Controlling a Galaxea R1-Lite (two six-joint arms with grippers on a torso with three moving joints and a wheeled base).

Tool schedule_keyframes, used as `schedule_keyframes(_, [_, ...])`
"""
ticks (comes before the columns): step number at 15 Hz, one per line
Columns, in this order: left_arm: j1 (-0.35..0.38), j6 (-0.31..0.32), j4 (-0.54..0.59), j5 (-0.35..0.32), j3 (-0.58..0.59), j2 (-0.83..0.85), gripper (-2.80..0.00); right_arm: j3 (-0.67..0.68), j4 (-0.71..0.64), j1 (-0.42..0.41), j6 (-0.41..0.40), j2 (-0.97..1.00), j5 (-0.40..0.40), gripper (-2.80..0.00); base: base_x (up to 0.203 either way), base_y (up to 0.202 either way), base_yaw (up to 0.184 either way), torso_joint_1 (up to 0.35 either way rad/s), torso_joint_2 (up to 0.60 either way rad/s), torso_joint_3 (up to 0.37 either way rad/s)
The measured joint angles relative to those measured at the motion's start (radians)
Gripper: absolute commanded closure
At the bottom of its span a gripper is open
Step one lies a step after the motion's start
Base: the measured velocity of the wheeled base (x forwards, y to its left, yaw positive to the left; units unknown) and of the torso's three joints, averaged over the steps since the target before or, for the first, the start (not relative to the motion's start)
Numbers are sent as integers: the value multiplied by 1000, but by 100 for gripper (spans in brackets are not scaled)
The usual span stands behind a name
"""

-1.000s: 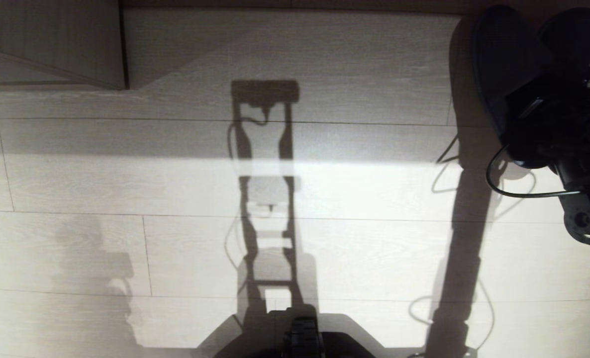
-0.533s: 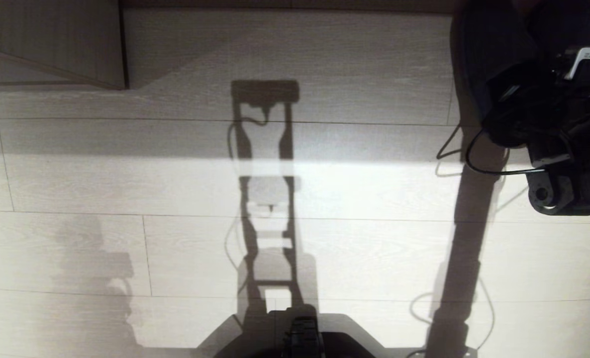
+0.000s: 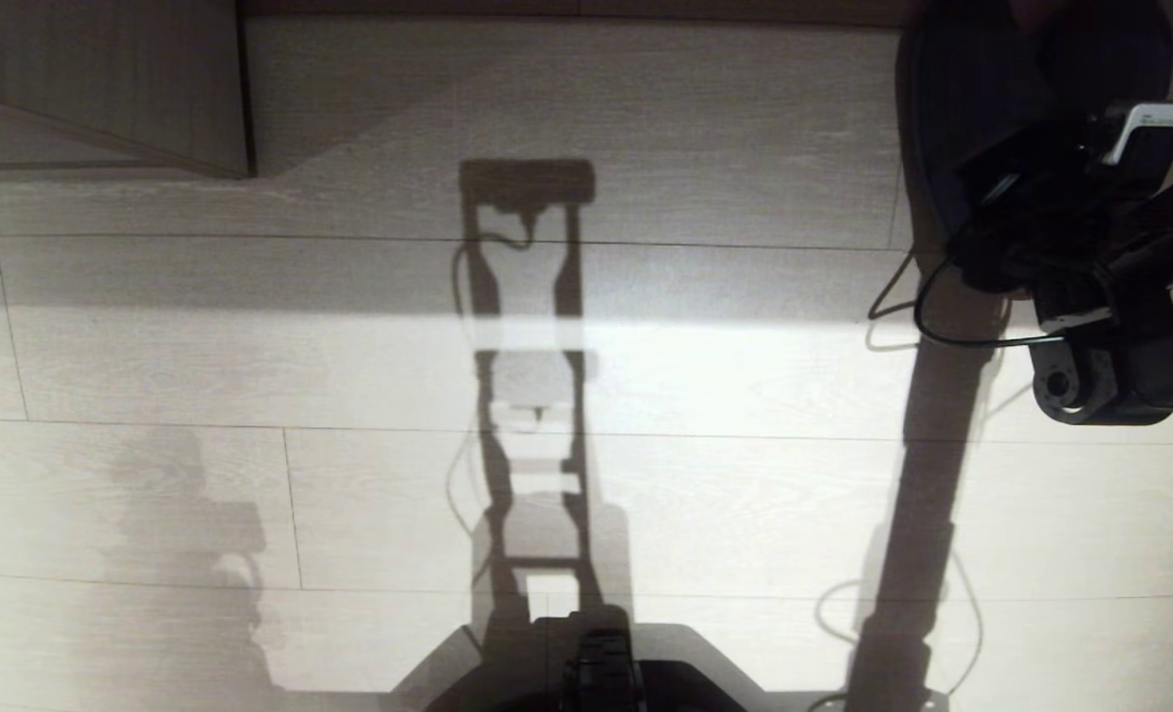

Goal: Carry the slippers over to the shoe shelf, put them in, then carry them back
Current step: Place the slippers on the floor

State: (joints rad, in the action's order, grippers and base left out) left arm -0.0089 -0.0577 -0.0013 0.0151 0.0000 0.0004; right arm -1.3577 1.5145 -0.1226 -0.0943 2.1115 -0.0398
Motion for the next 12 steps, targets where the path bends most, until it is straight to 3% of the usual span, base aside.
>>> schedule_keyframes(5, [0,0,0,0,0,0,0,2,-1,0,-4,14,0,0,0,0,0,0,0,0])
schedule_keyframes(6, [0,0,0,0,0,0,0,4,-2,0,-7,16,0,-280,0,0,0,0,0,0])
schedule_keyframes(12, [0,0,0,0,0,0,0,19,-5,0,-5,14,0,-280,0,0,0,0,0,0])
